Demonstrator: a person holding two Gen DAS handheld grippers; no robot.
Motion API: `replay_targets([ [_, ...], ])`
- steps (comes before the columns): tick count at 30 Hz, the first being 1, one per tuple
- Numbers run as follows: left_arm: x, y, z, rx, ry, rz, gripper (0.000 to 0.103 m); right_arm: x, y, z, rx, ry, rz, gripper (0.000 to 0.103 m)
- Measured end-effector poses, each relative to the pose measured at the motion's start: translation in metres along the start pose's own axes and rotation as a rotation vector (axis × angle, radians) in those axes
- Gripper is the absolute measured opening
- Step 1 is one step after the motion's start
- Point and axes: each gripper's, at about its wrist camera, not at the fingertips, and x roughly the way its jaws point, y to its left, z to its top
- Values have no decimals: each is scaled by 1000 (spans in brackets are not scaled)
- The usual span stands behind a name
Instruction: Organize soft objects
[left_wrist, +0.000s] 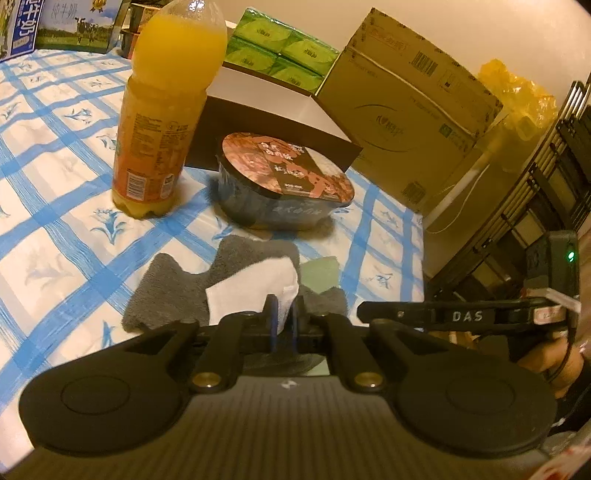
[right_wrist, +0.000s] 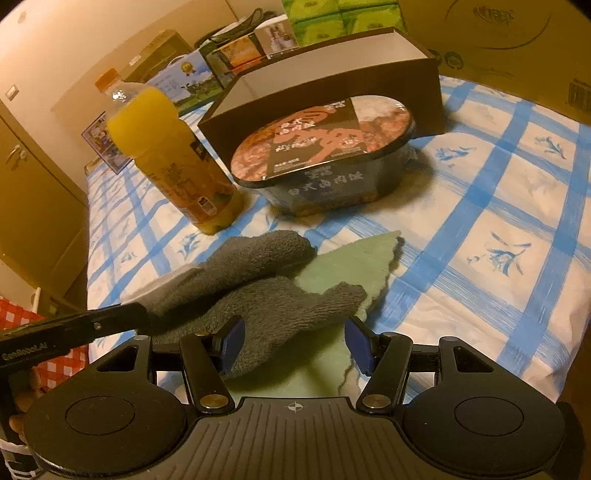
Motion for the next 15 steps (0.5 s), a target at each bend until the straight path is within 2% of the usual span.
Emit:
replay_targets([
  [2, 0, 1, 1, -15, -1, -15, 5, 0, -1, -1, 3, 1, -1, 60],
  [7, 3, -1, 0, 6, 3, 16, 1, -1, -1, -2, 2, 2, 1, 60],
  [10, -7, -2, 2, 13, -37, 16, 1, -1, 1, -2, -10, 1, 14, 60],
  [15, -27, 2, 10, 21, -95, 88, 1, -3, 25, -3, -122, 0, 104, 60],
])
